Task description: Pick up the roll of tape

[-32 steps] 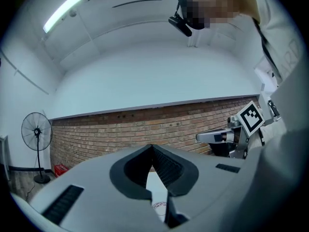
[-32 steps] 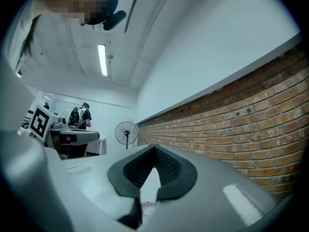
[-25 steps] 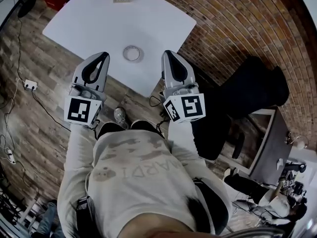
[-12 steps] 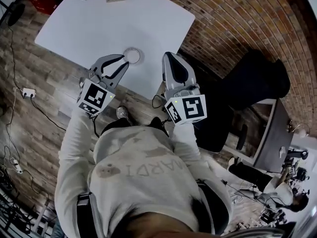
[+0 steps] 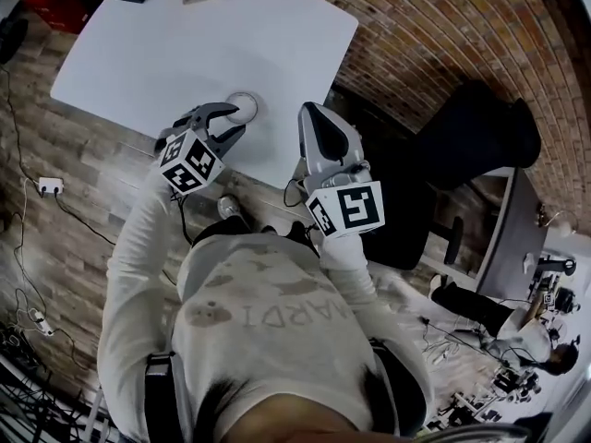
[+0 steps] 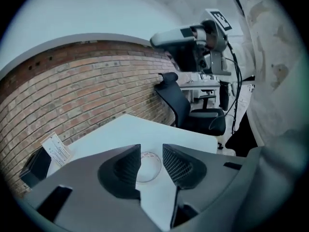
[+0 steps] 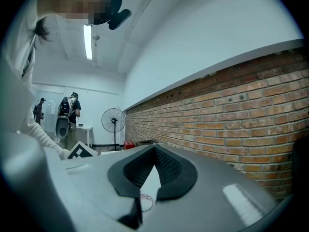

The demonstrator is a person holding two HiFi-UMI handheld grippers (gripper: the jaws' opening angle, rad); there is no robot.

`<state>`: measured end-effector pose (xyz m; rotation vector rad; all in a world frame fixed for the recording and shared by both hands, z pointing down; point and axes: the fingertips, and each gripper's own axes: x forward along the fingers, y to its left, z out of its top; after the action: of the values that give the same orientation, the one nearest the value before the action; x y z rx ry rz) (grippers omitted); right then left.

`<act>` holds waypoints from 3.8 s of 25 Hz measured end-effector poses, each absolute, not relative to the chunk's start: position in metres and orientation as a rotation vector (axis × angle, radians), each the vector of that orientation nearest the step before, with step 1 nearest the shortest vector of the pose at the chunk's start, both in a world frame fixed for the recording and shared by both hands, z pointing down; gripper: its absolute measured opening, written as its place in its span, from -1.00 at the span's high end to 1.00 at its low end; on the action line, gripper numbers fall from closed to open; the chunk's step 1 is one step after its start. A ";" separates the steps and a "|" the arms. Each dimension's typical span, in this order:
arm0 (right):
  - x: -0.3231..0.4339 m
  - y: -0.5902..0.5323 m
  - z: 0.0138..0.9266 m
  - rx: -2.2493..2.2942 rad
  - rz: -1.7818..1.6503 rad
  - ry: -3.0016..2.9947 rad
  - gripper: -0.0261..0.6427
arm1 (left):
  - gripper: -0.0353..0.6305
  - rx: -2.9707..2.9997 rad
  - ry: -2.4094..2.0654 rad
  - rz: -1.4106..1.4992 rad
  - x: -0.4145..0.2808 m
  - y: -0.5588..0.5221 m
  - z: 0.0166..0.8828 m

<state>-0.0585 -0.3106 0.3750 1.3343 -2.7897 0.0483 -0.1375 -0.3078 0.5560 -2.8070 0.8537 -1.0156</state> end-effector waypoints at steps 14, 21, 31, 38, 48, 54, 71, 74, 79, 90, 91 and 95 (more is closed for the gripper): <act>-0.036 -0.331 0.396 1.455 0.110 -2.673 0.89 | 0.35 -2.736 0.464 -1.422 -0.130 -0.321 0.642; -0.033 -0.335 0.406 1.479 0.136 -2.650 0.89 | 0.42 -2.760 0.362 -1.491 -0.130 -0.319 0.660; -0.032 -0.334 0.406 1.482 0.137 -2.655 0.89 | 0.73 -2.793 0.379 -1.498 -0.127 -0.317 0.659; -0.033 -0.331 0.403 1.461 0.129 -2.676 0.89 | 0.74 -2.886 0.646 -1.412 -0.130 -0.321 0.647; -0.036 -0.323 0.394 1.392 0.111 -2.734 0.89 | 0.74 -3.050 1.127 -1.039 -0.143 -0.318 0.583; -0.037 -0.312 0.392 1.323 0.098 -2.767 0.89 | 0.74 -3.041 1.341 -0.827 -0.148 -0.303 0.544; -0.040 -0.269 0.374 1.161 0.063 -2.854 0.89 | 0.74 -2.856 1.745 -0.387 -0.166 -0.236 0.451; -0.042 -0.261 0.370 1.127 0.046 -2.875 0.89 | 0.74 -2.803 1.807 -0.310 -0.170 -0.224 0.436; -0.042 -0.246 0.362 1.089 0.027 -2.905 0.89 | 0.74 -2.707 1.900 -0.201 -0.180 -0.201 0.414; -0.035 -0.217 0.344 1.031 -0.015 -2.959 0.89 | 0.74 -2.510 2.028 -0.069 -0.189 -0.156 0.374; -0.034 -0.215 0.342 1.024 -0.021 -2.963 0.89 | 0.73 -2.495 2.038 -0.058 -0.189 -0.152 0.371; -0.026 -0.205 0.335 1.007 -0.039 -2.980 0.89 | 0.73 -2.437 2.071 -0.007 -0.187 -0.138 0.357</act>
<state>-0.0265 -0.2048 0.3349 1.0065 -2.9796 -0.0393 -0.1871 -0.1376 0.3568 -2.4373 2.0708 -0.0074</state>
